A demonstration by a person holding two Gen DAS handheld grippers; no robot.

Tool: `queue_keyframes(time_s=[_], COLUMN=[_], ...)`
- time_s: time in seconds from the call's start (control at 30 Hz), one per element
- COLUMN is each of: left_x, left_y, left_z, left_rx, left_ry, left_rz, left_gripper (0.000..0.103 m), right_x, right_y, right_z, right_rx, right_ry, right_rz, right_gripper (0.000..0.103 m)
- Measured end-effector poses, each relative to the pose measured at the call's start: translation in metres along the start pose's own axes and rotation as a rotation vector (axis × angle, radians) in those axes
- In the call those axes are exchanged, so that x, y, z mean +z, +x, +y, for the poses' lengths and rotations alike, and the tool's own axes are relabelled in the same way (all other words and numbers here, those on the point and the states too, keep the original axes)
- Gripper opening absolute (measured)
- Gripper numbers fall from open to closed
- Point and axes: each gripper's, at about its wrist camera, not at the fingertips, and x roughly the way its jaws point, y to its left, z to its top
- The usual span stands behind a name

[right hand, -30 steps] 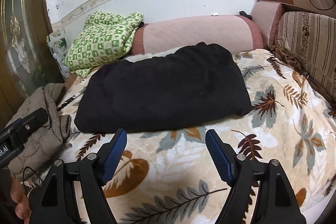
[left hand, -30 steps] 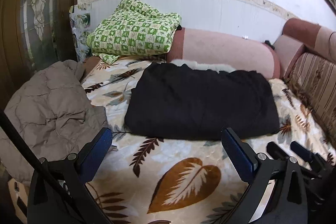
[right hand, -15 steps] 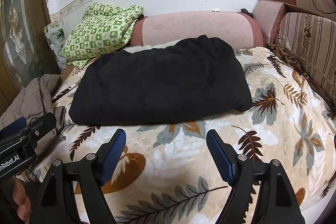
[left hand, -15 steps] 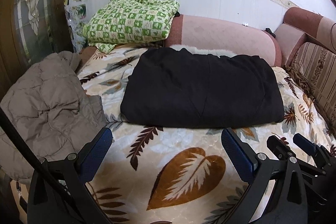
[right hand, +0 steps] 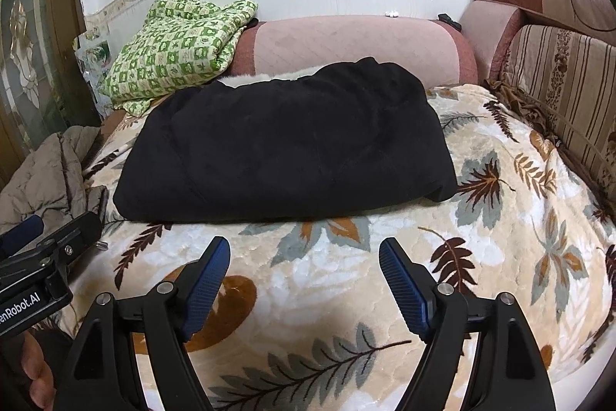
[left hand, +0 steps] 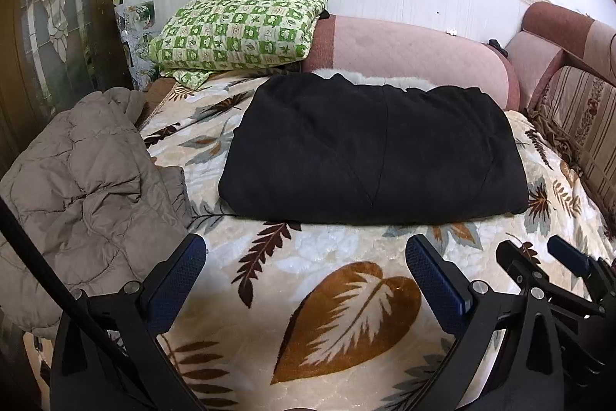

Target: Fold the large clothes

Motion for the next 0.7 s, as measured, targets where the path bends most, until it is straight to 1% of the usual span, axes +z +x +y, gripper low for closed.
queue_keyframes(time_s=[0.7], left_x=[-0.008], left_y=[0.012], left_z=[0.004], left_rx=[-0.008], left_ry=[0.011], left_rz=[0.032], left_gripper=[0.103], right_x=[0.0], right_y=[0.006], right_z=[0.002], right_rx=[-0.053], right_ry=[-0.053], right_rz=[0.014], right_gripper=[0.086])
